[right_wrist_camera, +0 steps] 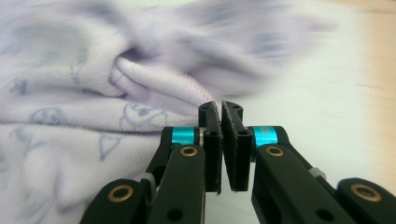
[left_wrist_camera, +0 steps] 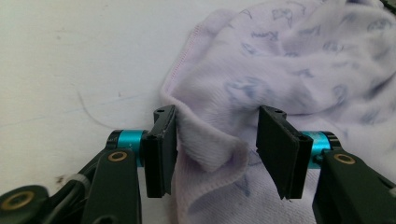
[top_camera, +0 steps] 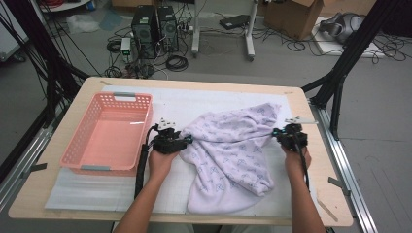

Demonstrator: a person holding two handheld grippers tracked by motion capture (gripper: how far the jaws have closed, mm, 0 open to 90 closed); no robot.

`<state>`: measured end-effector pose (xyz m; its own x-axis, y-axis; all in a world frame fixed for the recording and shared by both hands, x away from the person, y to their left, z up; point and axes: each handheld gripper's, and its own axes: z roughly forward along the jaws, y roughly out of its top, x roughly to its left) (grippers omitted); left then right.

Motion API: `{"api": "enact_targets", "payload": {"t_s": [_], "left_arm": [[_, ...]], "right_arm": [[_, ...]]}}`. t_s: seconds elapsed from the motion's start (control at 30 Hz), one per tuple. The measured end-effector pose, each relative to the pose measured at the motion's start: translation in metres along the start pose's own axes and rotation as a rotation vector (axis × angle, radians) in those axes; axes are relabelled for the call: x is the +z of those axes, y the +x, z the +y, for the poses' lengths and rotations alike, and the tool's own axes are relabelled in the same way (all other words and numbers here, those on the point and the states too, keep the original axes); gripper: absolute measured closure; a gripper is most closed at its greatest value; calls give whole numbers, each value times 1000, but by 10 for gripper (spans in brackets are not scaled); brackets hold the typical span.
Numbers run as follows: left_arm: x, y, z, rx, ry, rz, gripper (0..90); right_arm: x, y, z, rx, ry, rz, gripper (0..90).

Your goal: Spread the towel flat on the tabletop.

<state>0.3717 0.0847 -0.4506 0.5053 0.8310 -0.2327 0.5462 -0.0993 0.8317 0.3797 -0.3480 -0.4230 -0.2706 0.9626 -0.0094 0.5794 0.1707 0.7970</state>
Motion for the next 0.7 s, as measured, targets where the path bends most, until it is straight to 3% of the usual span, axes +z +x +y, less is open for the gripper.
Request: {"api": "enact_targets", "payload": {"t_s": [0.1,0.17,0.27,0.4,0.6,0.7], "left_arm": [[0,-4,0,12,2,-19,461],[0,-6,0,26,6,-33,457],[-4,-11,0,47,15,-70,445],[-15,-21,0,103,11,-102,444],[-30,-32,-18,108,35,-174,461],[-33,-39,-26,110,64,-216,462]], "right_arm": [[-12,-16,-3,71,-41,-93,861],[-15,-18,-5,104,-57,-60,825],[-19,-16,-7,81,-75,-5,746],[-28,-13,-11,43,-77,47,708],[-47,-5,-31,-15,-64,143,667],[-56,1,-43,-32,-55,249,593]]}}
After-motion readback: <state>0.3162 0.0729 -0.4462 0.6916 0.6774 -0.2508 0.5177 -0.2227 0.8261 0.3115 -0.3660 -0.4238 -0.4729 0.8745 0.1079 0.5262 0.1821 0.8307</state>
